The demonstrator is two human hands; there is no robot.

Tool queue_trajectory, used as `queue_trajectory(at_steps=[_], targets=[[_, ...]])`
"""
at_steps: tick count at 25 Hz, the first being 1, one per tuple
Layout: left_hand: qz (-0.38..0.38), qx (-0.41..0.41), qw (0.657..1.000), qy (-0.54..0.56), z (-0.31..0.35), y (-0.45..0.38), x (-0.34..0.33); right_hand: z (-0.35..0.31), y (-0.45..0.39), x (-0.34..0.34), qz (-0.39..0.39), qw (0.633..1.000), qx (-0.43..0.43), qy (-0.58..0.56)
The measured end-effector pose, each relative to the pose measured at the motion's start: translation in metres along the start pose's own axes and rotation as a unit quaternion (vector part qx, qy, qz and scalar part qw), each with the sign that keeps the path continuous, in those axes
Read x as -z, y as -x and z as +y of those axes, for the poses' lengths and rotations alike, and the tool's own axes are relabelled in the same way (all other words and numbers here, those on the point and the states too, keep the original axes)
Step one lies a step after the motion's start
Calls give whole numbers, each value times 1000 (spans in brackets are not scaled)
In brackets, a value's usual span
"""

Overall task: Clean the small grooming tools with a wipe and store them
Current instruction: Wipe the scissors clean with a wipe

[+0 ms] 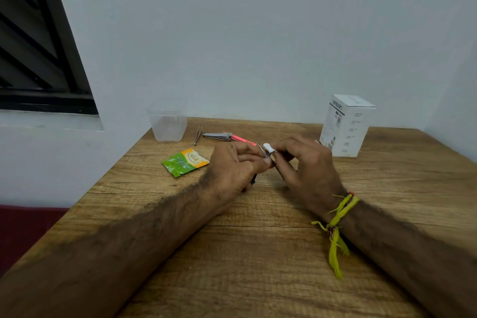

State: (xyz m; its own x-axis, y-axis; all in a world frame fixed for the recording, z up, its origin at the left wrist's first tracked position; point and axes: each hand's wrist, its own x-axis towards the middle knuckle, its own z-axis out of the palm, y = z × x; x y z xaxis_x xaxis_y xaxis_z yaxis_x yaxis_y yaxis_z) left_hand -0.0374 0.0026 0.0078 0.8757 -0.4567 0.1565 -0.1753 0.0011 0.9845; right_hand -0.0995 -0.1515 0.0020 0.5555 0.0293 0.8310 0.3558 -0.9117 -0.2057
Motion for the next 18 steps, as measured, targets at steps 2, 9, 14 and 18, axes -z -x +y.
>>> queue_trajectory(at_steps=[2, 9, 14, 18], targets=[[-7, -6, 1000, 10, 1, -1, 0, 0, -2, 1, 1, 1000, -2, -7], [-66, -4, 996, 63, 3, 2, 3, 5, -3, 3, -30, 999, 8, 7], [-83, 8, 995, 53, 11, 0, 1, 11, -6, 9, -37, 999, 20, 28], [-85, 28, 995, 48, 12, 1, 0, 5, 1, 15, -29, 999, 27, 3]])
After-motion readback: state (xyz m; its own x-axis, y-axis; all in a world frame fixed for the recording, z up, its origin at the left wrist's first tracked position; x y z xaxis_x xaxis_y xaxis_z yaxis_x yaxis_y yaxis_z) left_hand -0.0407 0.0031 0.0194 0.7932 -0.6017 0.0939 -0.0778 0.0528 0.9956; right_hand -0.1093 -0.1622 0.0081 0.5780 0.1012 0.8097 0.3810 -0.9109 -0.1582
